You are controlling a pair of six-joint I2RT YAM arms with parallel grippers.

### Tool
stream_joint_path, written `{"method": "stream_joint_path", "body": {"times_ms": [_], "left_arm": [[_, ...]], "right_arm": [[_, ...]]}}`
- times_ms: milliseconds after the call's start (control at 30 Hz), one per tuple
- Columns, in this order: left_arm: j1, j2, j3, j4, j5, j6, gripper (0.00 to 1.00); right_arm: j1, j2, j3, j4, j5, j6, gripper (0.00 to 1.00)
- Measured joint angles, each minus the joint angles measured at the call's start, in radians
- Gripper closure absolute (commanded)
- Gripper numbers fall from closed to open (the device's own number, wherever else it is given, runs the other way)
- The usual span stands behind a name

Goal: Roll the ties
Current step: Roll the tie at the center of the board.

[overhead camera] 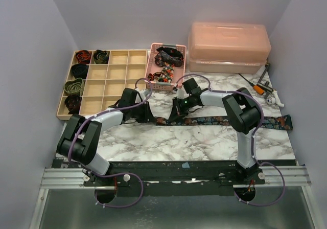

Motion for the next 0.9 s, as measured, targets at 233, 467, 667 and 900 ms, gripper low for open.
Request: {"method": "stream_joint_path", "body": {"times_ms": [233,467,667,900], "left_arm": [[-0.047,-0.047,0.060,0.044,0.078,-0.023,1.00],[-0.124,-0.045,0.091,0.055,0.106,-0.010,1.00],[-0.119,-0.041,0.102,0.041,0.127,0.021,1.00],[-0.129,-0.016,0.152,0.021,0.127,0.075,1.00]], "right_arm": [[0.015,0.001,0.002,0.003,0.011,-0.034,0.99],[0.022,0.010,0.035,-0.014,0.019,-0.063,0.96],[0.019,0.005,0.072,-0.077,0.021,-0.104,0.85],[-0.039,-0.057,0.077,-0.202,-0.009,-0.172,0.73]]}}
